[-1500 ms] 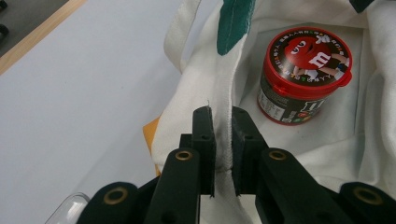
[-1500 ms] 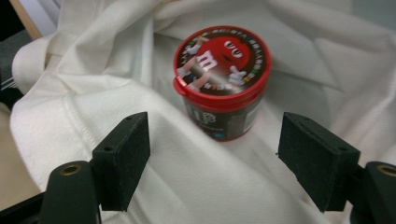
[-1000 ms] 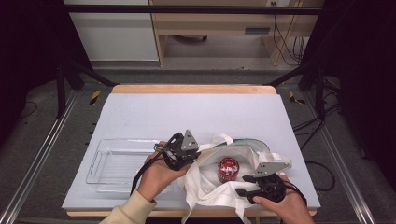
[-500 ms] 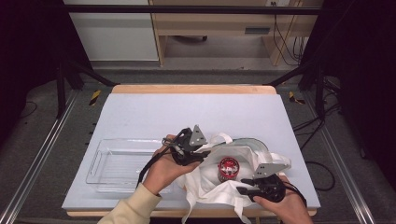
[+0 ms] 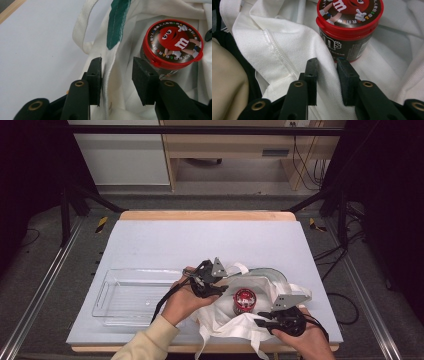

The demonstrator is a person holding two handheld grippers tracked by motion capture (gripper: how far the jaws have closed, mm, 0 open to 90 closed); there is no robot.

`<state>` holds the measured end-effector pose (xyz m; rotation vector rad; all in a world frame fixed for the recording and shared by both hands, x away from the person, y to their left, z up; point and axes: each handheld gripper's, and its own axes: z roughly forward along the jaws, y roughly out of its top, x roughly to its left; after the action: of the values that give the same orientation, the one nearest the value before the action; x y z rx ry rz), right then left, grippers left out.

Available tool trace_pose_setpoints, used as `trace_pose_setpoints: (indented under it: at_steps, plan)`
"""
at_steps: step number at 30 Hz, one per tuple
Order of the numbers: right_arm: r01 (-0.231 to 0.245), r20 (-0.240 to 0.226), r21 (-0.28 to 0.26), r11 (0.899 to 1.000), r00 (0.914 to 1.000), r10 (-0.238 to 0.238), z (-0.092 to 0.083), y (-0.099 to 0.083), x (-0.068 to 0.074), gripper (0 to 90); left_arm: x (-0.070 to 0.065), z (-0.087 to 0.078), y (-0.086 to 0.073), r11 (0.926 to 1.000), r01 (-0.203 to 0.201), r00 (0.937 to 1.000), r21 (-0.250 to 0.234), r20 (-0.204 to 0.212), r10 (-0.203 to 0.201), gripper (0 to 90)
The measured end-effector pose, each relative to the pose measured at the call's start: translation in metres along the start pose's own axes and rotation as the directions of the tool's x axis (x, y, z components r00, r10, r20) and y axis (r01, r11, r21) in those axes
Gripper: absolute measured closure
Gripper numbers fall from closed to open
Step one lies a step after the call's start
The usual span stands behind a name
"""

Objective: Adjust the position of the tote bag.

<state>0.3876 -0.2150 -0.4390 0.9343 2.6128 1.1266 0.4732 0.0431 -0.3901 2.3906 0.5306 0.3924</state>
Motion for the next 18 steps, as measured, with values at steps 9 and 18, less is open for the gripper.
trace_pose_setpoints:
  at_steps: [9, 18]
  plan:
    - [0.020, 0.054, 0.013, 1.000, 0.9983, -0.021, -0.002, 0.003, 0.006, 84.3, 0.000, -0.001, -0.001, 1.0000, -0.002, 1.0000, 0.010, -0.003, 0.002, 63.0]
    - [0.071, 0.134, 0.035, 0.997, 0.9880, -0.076, 0.001, 0.008, 0.015, 84.9, 0.001, 0.001, -0.001, 0.9997, 0.000, 1.0000, 0.023, -0.005, 0.000, 66.7]
